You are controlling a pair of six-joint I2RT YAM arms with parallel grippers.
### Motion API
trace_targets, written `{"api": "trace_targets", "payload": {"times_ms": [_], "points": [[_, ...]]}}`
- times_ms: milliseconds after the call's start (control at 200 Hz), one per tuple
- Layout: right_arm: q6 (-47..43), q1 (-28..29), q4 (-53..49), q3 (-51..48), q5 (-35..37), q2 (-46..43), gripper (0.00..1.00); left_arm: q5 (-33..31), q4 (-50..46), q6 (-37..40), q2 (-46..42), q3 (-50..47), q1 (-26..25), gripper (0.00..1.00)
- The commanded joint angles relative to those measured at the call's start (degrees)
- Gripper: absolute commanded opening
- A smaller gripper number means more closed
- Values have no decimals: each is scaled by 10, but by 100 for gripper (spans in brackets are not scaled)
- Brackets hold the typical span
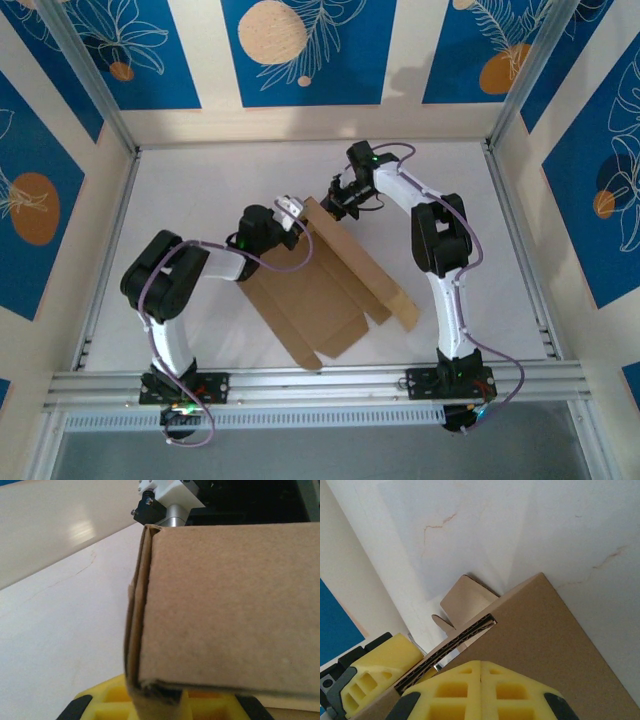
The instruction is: Fold the paper box
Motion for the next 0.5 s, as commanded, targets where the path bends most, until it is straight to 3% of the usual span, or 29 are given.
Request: {"api": "trace_targets", "payload": {"times_ms": [0,355,495], "points": [[-5,26,-18,-32,-38,3,0,-55,-1,24,-5,-1,-14,0],[-10,36,7,-31,-113,7,2,-22,12,-20,-2,-2,-18,0],[-22,7,-24,-35,-1,-42,17,-62,53,-36,-19,-39,-18,0]]}}
